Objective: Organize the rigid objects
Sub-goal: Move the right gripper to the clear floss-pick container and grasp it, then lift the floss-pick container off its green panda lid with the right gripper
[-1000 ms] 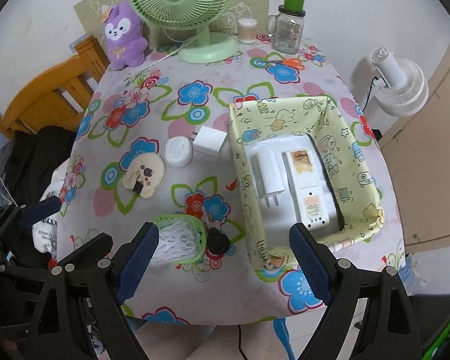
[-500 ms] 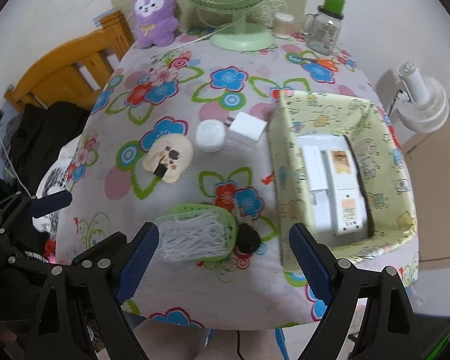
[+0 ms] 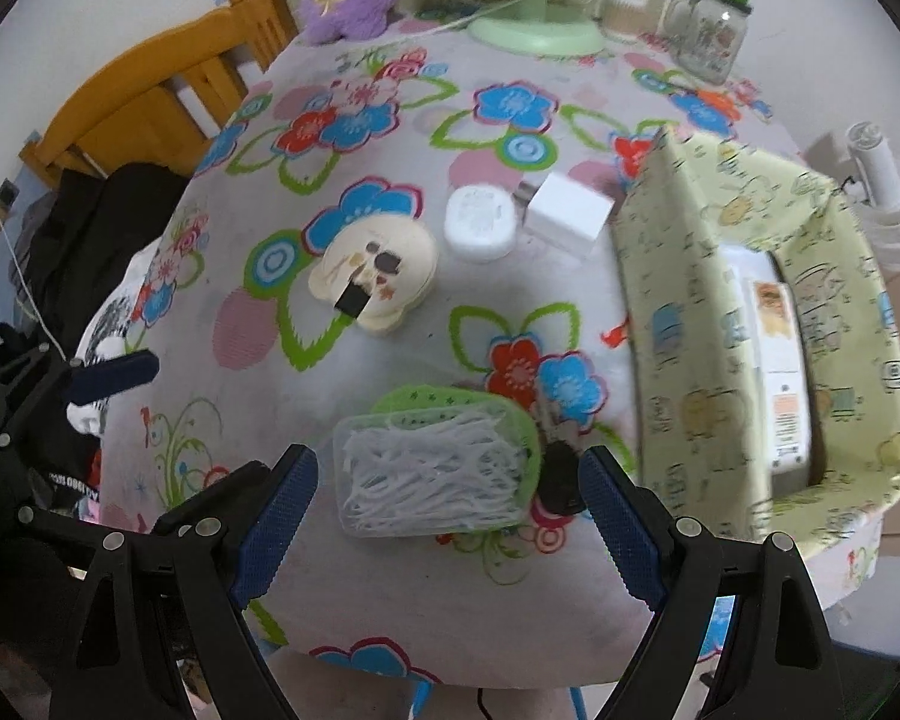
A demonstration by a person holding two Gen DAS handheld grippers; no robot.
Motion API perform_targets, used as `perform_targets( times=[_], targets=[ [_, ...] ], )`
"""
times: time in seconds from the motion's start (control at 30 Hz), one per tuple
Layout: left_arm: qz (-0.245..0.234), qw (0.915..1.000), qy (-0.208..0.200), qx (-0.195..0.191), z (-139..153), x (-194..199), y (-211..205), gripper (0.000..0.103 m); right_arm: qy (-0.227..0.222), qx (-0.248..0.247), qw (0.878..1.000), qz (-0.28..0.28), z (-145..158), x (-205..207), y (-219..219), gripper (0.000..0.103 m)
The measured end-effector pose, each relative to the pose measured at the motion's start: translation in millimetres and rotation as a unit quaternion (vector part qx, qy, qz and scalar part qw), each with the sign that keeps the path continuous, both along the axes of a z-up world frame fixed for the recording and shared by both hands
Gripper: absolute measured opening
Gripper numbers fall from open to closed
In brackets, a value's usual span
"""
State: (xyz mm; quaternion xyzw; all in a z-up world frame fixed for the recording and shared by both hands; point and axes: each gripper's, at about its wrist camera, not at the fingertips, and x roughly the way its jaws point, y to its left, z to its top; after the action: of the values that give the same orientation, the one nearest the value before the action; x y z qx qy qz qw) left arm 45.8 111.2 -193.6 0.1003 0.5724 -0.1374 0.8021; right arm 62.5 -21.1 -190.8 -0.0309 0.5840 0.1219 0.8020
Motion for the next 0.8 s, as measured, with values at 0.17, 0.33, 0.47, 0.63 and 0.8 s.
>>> perform_targets(
  times=[0.17, 0.33, 0.47, 0.63, 0.8],
  targets=[
    [-0.018, 0.9998, 0.006, 0.008, -12.1, -2.2, 0.7, 0.09, 0.02, -0.001, 1.0, 0.011, -17.1, 1.3, 8.7, 0.091],
    [-0.005, 0.9997, 0.024, -0.002, -24.4, 0.3, 7.0, 0.09, 0.03, -0.004, 0.999, 0.015, -28.9, 4.8, 12.0, 0.091],
    [-0.001, 0.9996, 0.03, 0.0, -30.5, 1.0, 10.7, 0.09, 0.034, -0.012, 0.999, 0.018, -36.3, 6.9, 14.6, 0.091],
    [0.001, 0.9994, 0.033, 0.008, -36.1, 2.5, 14.4, 0.09, 0.025, -0.028, 0.999, 0.019, -42.0, 8.4, 18.7, 0.091],
    [0.0, 0.9992, 0.039, 0.013, -41.2, 2.3, 14.8, 0.09, 0.042, -0.026, 0.999, 0.016, -50.7, 9.1, 17.5, 0.09]
  ],
)
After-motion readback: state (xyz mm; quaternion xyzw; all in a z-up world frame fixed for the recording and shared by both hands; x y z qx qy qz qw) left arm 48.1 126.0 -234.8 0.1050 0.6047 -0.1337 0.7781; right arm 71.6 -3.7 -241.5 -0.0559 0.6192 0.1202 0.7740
